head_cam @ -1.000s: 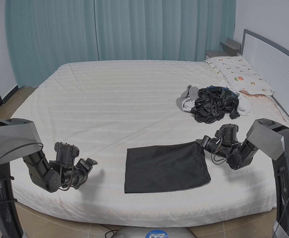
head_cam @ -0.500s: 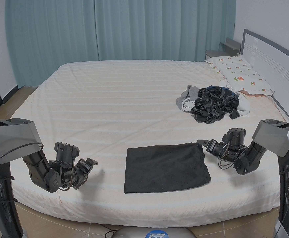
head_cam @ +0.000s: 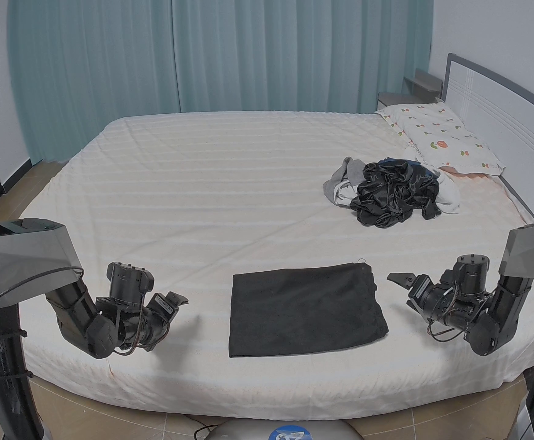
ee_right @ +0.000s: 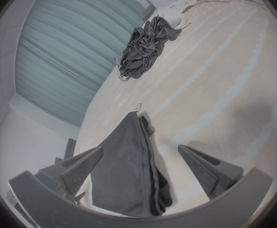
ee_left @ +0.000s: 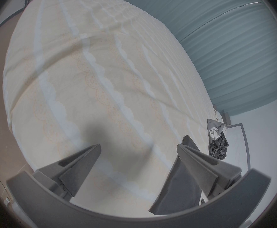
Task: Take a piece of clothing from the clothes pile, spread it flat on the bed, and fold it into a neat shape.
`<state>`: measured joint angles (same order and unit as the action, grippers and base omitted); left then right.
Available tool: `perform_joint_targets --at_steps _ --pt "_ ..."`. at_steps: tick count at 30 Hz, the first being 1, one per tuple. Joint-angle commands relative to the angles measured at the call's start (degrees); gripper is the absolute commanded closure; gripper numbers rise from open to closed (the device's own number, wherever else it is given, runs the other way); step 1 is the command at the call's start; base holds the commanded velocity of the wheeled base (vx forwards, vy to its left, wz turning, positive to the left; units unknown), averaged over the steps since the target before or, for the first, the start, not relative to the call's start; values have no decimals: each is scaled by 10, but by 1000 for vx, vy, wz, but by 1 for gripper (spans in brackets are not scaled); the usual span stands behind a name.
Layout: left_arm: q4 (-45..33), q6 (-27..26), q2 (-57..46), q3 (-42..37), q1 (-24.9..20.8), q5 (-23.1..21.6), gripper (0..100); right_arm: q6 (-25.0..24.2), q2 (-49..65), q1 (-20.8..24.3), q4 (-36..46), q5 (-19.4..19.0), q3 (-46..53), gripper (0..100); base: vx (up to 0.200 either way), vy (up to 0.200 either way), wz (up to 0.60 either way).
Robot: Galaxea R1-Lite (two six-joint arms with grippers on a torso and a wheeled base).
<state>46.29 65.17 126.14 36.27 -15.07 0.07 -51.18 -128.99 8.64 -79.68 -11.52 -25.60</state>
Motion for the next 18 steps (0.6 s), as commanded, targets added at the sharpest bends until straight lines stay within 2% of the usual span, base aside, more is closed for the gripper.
perform_joint_targets --at_steps 1,12,18 --pt "-1 5 -7 -3 -20 0 0 -11 -26 -2 -26 -3 30 0 0 -200 0" --pt "1 5 -10 5 -24 0 0 -11 -53 -13 -33 -4 25 0 0 -200 0" --pt "6 -5 -5 42 -19 -1 0 -11 -61 -13 -39 -3 24 0 0 0 0"
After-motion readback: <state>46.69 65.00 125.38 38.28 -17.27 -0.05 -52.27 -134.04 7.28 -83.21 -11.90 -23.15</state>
